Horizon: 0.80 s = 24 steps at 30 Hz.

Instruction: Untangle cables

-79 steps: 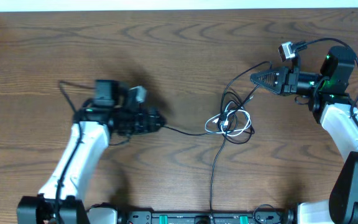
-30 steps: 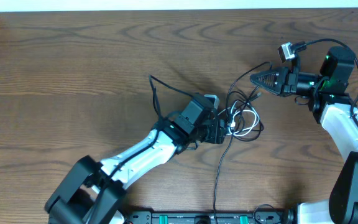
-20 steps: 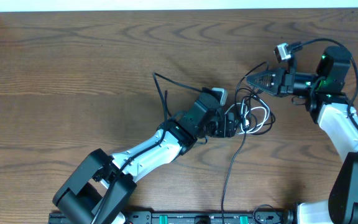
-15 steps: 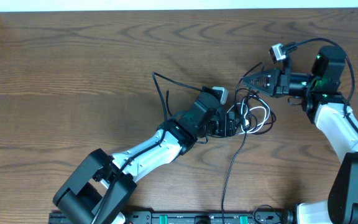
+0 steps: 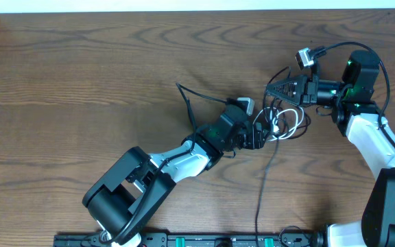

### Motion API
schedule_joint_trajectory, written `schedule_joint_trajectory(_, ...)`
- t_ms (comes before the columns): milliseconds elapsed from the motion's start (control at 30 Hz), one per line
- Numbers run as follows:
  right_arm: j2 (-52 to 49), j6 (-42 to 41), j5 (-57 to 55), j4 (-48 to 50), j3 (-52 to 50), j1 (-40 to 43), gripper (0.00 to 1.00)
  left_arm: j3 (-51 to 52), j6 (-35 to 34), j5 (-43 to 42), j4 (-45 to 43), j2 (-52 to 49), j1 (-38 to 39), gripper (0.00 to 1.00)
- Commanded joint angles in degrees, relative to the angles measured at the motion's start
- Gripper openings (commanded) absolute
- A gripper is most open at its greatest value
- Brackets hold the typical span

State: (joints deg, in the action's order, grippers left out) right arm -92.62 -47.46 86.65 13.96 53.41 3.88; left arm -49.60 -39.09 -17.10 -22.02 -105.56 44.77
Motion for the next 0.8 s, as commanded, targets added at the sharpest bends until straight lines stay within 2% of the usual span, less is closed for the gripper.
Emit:
schedule_joint_trajectory(0,1.07,0.85,1.60,-0.07,1.11,-0.24,0.01,-0.55,-0.46,7.23,5.70,-0.31,-0.46,0.61)
schedule_joint_trajectory(100,1.07,0.87,1.60,-0.07,1.11,-0.24,0.01,-0.55,-0.66,15.37,16.06,-0.31,-2.43,0.61)
schedule_joint_trajectory(233,1.07,1.51,1.84,-0.07,1.11,-0.24,0.01,-0.55,-0.59,14.91,22.95,0.81,-4.81,0.61)
schedule_joint_trajectory(300,1.07,1.95,2.03,-0.07,1.11,-0.24,0.01,-0.55,-0.02,13.31,25.03,3.08,-5.25,0.65)
schedule_joint_trajectory(533,1.07,1.90,2.03,-0.09,1.11,-0.24,0.01,-0.55,6.78,1.70,23.65,13.97,-2.62,0.67)
schedule_joint_trajectory(767,1.07,1.86,2.05,-0.09,1.11,-0.24,0.01,-0.55,7.65,0.20,18.23,13.94,2.99,0.74)
